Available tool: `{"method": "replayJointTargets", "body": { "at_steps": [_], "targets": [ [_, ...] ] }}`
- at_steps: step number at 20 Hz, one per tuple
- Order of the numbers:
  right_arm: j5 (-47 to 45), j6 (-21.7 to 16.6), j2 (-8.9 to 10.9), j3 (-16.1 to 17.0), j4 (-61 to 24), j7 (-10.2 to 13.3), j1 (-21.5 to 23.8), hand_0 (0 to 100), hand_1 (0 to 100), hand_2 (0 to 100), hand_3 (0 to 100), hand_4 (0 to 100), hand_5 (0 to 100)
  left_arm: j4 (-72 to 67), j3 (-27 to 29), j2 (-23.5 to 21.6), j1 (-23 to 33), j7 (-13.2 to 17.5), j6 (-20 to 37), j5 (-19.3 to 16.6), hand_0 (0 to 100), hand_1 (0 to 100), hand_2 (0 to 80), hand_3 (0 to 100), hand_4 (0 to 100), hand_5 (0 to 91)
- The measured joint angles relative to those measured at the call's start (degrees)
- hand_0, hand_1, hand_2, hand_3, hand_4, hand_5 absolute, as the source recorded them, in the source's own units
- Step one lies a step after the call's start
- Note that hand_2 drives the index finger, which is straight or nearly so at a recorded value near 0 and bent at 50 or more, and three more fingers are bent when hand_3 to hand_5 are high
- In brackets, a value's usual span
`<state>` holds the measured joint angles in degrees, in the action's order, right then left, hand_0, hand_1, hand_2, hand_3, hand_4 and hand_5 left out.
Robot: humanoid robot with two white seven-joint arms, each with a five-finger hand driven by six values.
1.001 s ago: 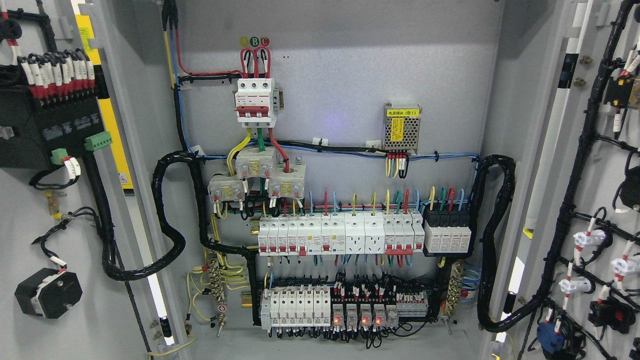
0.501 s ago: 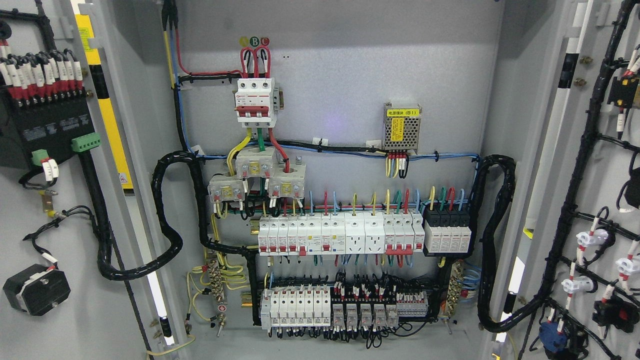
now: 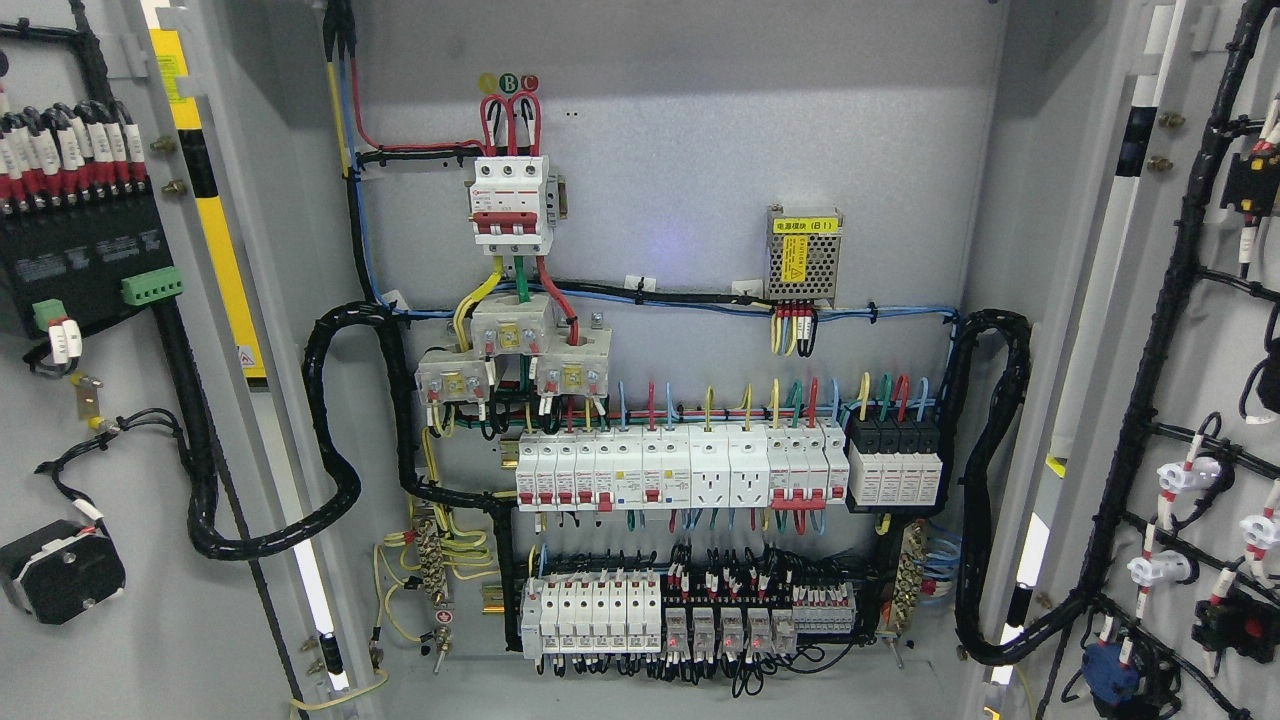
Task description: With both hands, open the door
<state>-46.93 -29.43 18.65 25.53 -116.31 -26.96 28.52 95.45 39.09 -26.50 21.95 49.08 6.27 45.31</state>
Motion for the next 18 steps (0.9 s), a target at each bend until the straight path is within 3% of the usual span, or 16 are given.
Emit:
{"method": "replayJointTargets", "body": {
  "at_steps": [18],
  "targets": [
    [-0.03,0.07,0.06,1.14,1.01,0.15,0.03,21,11,0,0,0,0,-5.51,1.88,-3.87,-1.27,1.86,-0.01,1.22,6,15,10.8,23,11,0.0]
  ]
}}
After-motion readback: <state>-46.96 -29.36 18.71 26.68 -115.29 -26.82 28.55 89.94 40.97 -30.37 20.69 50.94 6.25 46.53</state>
